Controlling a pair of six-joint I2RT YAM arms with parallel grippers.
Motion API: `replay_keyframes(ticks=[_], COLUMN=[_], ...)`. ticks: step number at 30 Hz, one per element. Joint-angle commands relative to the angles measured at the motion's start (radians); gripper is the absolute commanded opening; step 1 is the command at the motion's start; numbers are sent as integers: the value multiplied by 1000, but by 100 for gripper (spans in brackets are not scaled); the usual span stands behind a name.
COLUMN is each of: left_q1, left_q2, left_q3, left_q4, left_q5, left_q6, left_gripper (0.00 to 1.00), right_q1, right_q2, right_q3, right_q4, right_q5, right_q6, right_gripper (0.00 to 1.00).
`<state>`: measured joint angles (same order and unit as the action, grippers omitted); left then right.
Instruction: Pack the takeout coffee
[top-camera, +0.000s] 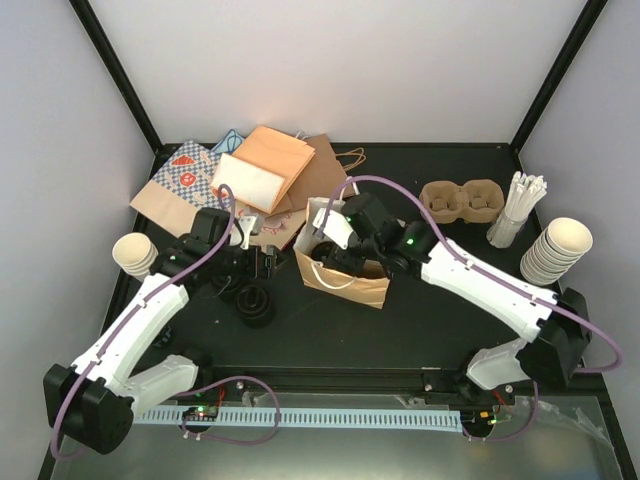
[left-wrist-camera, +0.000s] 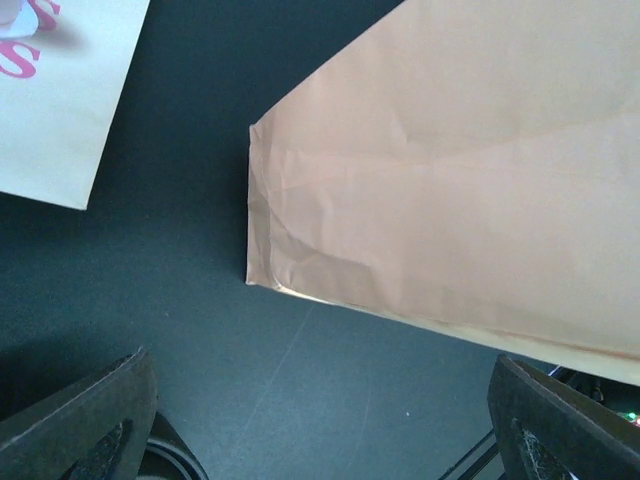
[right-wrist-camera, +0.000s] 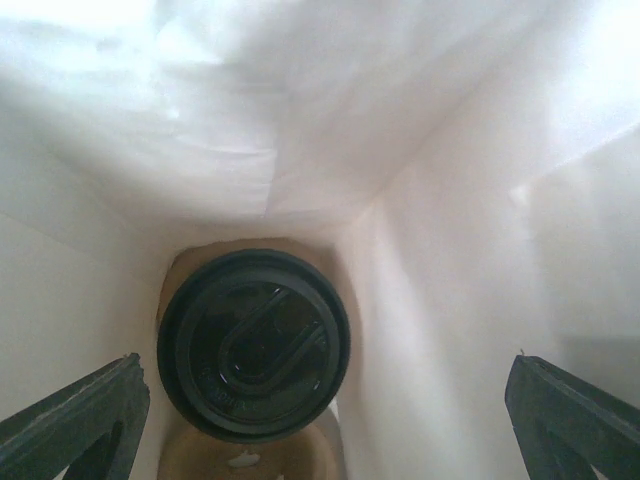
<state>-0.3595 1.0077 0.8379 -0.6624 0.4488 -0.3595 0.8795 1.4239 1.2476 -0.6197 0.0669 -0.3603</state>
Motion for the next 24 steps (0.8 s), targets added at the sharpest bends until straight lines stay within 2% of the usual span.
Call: replay_keyframes(ticks=[1, 11, 18, 24], left_q1=[-4, -4, -4, -2], left_q2=[-30, -77, -92, -134], left_q3=[66, 111, 165, 205], left_q4=[-43, -85, -118, -149], left_q5=[-17, -36, -42, -148], left_q6=[29, 42, 61, 70], left_gripper=[93, 95, 96, 99], right_q1=[-1, -1, -1, -1], right_q2=[-63, -114, -165, -188], right_q3=[6, 35, 53, 86], right_q4=[18, 20, 37, 25], right_q5=[-20, -30, -111, -138], right_q6=[6, 34, 85, 113], right_gripper=[100, 100, 100, 100])
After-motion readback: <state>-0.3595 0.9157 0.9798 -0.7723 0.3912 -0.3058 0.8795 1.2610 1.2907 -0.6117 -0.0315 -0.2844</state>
